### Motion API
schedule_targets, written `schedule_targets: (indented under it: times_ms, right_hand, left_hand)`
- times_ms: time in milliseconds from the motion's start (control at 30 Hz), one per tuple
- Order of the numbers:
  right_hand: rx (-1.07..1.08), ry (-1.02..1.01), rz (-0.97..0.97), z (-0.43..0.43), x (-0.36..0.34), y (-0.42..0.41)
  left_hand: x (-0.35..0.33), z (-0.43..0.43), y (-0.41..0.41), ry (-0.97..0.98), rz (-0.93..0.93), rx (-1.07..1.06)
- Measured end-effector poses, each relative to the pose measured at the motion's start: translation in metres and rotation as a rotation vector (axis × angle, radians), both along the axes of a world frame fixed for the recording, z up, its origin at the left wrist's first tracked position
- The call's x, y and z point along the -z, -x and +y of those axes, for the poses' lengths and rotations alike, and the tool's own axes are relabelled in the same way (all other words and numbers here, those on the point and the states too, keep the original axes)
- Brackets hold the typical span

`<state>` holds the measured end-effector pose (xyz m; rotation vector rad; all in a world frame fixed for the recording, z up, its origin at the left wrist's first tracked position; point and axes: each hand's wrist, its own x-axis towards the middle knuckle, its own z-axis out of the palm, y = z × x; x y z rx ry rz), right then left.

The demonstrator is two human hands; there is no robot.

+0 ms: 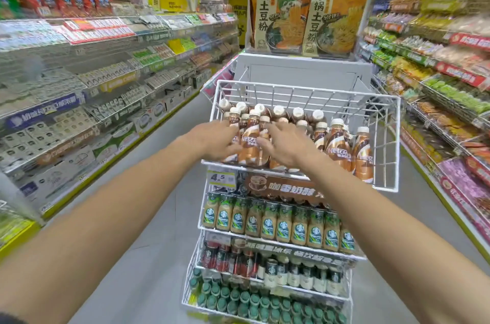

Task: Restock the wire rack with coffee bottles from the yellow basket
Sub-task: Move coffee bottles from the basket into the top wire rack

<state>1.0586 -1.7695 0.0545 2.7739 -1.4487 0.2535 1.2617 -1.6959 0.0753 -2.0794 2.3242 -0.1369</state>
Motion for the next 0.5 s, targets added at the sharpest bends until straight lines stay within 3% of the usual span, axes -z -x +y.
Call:
schedule_targets:
  times_ms: [100, 267, 500]
  right_hand:
    - [-0.005, 0.018, 0.069, 0.033, 0.009, 0.022]
    - [-0.003, 0.026, -0.007, 0.077, 0.063, 0.05]
    - [-0.06, -0.206, 0.061, 0.127, 0.22, 0.077]
  left_hand:
    - [0.012, 0.023, 0.023, 0.01, 0.004, 0.074]
    - [0.08, 0.059, 0.043, 0.055, 0.141, 0.178]
    - [0.235, 0.112, 0.051, -0.257, 0.215, 0.07]
